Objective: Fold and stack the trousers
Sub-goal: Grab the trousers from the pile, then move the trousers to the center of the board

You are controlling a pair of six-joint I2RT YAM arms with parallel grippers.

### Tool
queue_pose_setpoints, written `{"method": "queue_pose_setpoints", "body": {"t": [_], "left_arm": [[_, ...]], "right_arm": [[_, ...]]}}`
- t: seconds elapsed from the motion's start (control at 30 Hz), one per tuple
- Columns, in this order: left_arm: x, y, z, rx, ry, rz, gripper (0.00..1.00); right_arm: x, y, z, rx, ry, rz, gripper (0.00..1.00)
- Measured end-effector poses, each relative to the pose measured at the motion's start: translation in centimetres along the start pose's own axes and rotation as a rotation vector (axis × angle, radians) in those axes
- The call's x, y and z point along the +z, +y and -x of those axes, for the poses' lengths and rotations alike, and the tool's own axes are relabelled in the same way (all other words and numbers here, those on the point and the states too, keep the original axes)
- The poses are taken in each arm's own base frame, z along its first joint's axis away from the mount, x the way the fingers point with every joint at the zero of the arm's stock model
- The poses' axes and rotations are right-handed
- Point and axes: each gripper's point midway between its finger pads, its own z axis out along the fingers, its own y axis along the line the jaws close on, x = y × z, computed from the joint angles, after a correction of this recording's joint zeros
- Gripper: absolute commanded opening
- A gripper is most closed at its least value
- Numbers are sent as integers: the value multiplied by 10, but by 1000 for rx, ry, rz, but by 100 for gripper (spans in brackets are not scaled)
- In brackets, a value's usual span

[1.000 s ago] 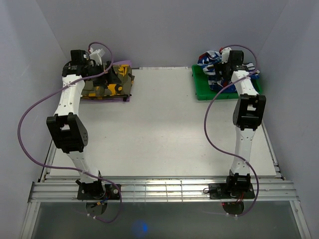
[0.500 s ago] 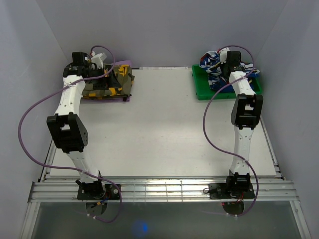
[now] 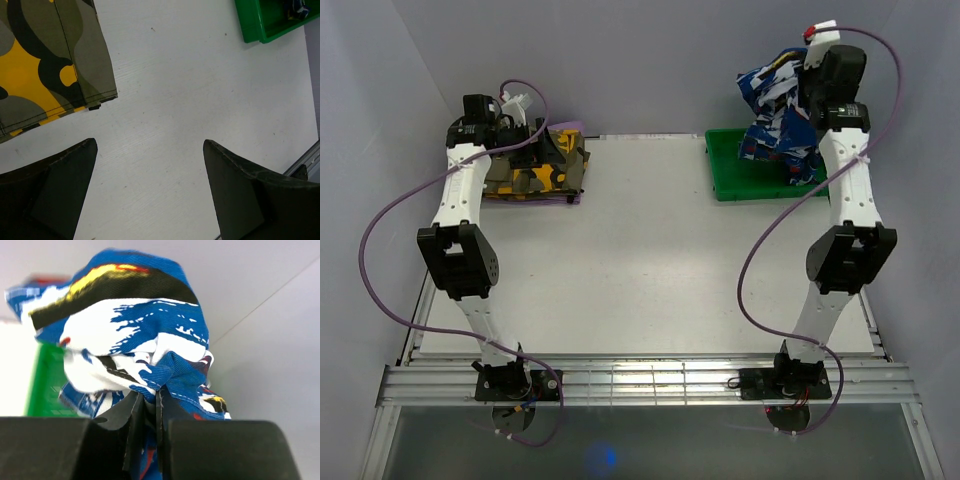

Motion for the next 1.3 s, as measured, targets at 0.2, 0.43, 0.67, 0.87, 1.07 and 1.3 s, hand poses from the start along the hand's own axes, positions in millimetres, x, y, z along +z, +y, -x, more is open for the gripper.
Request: {"method": "queue_pose_setpoints", "body": {"t": [0.2,0.43,0.67,0.87,1.07,1.3], "left_arm": [[0,8,14,-33,-29,-29,98],[-17,27,30,-64,-89,-38,98],[-23,22,24,-19,-101,-70,98],[-38,6,11,106,-95,-104,98],[-57,-17,-31,187,-52,-139,98],[-78,-56,-87,324,-8,-226,97]], "right_arm": [[-107,-16,113,93,-294,23,8],[-215,29,182,87,-521,187,8],[-255,161,128,94,-422,543,8],[-223,285,27,127,-80,784,8],[-180,350,2,214,100,804,8],[-150,330,4,376,126,669,8]]}}
